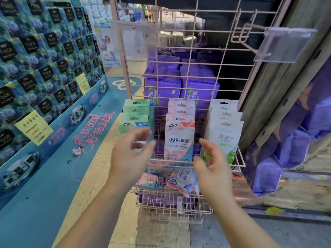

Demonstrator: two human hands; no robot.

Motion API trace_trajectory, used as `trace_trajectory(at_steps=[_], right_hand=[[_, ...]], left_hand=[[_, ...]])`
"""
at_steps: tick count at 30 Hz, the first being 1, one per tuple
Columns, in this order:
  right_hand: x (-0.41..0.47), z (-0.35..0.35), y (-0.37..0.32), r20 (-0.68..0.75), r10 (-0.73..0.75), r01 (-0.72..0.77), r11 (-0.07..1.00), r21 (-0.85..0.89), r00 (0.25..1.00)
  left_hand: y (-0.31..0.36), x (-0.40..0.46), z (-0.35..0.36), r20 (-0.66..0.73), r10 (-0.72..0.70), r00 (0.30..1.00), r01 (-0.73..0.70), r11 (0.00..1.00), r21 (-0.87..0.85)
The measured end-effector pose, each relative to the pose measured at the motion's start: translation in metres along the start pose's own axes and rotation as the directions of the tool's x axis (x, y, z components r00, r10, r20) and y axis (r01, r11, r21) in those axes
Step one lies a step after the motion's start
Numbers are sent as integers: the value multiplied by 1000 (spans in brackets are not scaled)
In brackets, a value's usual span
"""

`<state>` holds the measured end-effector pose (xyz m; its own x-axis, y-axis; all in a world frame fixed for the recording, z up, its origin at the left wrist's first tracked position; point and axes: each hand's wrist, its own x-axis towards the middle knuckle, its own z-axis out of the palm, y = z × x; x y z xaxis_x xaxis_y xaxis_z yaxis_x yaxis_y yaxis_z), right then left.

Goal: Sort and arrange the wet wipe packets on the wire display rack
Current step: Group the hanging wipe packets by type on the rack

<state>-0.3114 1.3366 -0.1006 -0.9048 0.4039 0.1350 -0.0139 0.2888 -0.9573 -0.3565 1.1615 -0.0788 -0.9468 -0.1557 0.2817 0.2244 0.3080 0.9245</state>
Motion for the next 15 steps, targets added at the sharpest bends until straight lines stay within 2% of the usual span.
trace_trajectory(at_steps=[2,3,5,7,8,11,13,15], right_hand=[[6,-17,9,-102,-15,9,998,-58,995],[10,-23,12,-122,-15,1,994,-113,992],[16,-31,16,-107,-20,-11,959,-283,994],[19,-32,17,-111,5,-48,922,-385,994],[20,-31,17,-125,7,-60,903,-425,992],[20,-31,17,-156,-14,-67,861,-504,988],[12,-32,19,-201,-108,-6,867,-499,974],[-5,-30,25,-148,-286,197,877,-438,947]], left_hand=[[-10,13,-17,-155,-31,987,42,997,67],[-16,23,-23,-153,-98,983,111,990,81],[-31,42,-27,6,-240,971,240,970,35],[-49,50,-27,153,-240,959,226,969,103],[-55,51,-27,166,-224,960,200,968,149],[-69,52,-29,164,-231,959,209,967,144],[-75,46,-30,104,-256,961,247,964,98],[-83,32,-31,-62,-263,963,262,965,-33]])
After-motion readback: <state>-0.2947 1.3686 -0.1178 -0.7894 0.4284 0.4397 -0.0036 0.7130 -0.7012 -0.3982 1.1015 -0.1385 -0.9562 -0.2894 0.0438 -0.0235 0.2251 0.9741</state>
